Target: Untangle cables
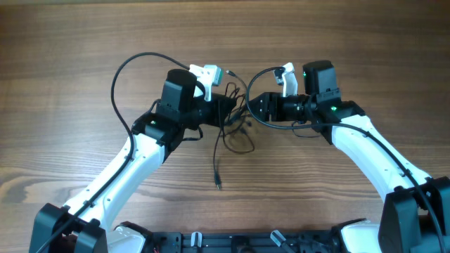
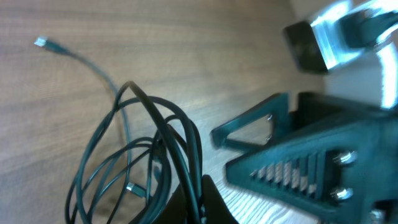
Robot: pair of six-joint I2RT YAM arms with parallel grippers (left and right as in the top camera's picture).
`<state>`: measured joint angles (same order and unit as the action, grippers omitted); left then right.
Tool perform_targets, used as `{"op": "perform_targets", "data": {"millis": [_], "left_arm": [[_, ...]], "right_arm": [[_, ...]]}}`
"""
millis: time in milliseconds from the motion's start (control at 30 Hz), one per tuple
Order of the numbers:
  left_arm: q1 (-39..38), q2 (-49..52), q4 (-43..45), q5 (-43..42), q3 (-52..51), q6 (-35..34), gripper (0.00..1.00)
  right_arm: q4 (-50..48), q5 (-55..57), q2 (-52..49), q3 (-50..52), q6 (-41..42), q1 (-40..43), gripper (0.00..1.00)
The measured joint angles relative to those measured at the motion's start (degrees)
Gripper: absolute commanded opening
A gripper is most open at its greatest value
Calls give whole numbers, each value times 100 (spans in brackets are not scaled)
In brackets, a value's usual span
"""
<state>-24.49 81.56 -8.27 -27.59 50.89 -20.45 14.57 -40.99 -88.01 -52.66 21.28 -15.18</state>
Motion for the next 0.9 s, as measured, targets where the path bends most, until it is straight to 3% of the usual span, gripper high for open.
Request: {"op": "perform_targets", "data": {"millis": [100, 167, 233, 333, 433, 533, 633, 767, 900], "left_arm": [[0, -4, -616, 0, -4, 7, 4], [-20, -4, -804, 4, -4, 2, 21], [-203, -4, -828, -7, -4, -9, 31], [-916, -4, -807, -68, -4, -20, 36], [-1349, -4, -874, -7, -4, 4, 35], [-1132, -9, -1027, 940, -4, 4, 42], [-466, -9, -1211, 1738, -4, -131, 41], [-175, 2, -1694, 1770, -4, -166, 42], [-251, 323, -2225, 1703, -4, 590, 54]], "right_arm": [[269, 337, 0, 0, 577, 0, 64], [498, 699, 0, 0, 793, 7, 63], [822, 1104, 0, 0, 999, 11, 66], [1447, 2028, 0, -2, 1130, 11, 68], [1864, 2688, 0, -2, 1150, 107, 74], [1884, 2280, 0, -2, 831, 334, 77], [2135, 1329, 0, -2, 557, 249, 79], [2216, 1189, 0, -2, 417, 0, 79], [2385, 1204, 0, -2, 437, 0, 78]]}}
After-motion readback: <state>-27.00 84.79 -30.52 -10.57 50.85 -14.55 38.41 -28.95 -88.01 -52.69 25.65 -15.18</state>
